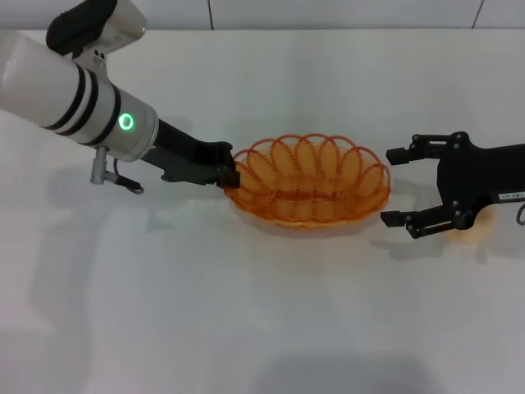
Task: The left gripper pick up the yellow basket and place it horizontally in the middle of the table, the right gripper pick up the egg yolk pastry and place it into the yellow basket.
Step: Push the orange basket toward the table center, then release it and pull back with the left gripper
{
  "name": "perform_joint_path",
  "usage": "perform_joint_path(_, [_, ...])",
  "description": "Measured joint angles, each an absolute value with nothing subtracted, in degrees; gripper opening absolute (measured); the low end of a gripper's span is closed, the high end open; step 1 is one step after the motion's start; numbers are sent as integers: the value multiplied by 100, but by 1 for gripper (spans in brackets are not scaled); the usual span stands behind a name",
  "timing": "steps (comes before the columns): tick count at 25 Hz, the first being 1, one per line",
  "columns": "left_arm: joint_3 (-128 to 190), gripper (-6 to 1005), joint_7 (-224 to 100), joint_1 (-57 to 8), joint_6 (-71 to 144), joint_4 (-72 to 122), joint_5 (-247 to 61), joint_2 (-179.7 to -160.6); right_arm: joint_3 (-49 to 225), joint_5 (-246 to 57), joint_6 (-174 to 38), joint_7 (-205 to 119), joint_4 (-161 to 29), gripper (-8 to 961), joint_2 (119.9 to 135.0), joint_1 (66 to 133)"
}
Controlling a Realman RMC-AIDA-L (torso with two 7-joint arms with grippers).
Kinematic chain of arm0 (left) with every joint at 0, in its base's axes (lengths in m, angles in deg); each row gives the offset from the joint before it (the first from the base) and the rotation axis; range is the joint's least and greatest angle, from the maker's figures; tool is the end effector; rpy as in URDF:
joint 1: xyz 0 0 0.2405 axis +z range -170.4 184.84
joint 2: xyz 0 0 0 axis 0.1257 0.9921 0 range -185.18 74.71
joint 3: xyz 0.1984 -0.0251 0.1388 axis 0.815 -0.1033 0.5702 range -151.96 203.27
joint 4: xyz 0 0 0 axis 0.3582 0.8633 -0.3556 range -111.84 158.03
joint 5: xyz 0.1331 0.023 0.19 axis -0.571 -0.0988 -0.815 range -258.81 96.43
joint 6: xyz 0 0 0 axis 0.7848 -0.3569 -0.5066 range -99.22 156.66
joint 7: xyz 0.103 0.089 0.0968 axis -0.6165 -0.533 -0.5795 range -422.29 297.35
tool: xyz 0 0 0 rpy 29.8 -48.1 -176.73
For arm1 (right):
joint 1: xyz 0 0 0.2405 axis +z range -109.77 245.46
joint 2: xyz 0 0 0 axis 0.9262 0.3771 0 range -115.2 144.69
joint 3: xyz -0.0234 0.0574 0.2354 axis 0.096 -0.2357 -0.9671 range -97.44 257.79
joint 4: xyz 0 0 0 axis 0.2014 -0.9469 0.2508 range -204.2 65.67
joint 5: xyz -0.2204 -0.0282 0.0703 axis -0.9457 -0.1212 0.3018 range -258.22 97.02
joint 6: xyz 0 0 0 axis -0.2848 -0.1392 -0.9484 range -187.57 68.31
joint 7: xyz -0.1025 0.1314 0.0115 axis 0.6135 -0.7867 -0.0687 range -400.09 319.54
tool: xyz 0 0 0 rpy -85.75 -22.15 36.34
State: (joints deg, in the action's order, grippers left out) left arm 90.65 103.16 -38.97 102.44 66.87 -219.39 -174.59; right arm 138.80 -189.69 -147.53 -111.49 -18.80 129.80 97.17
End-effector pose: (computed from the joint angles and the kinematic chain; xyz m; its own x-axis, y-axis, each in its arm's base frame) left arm -0.1985 0.4127 -0.0633 0.2150 0.9683 0.1273 0.9572 -0.1831 -0.2242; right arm 0.2220 0.3655 0.0037 0.9594 0.0350 -0.2799 -0.0319 -0.9725 -0.2308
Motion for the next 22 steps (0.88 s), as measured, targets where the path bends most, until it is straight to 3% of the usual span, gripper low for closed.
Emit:
perform_joint_path(4, [9063, 89, 10291, -3937, 10272, 6630, -21806, -17442, 13880, -18969, -14755, -11130, -1880, 874, 12979, 9710])
perform_joint_path(15, [9038, 286, 10295, -3936, 10325, 6668, -21772, -17427, 13880, -18966, -14715, -11120, -1882, 875, 12979, 9713])
perform_joint_path(22, [9033, 571, 10070, -3736, 10621, 7214, -21820, -17364, 13862, -18948, -14711, -11164, -1890, 875, 12990, 9713])
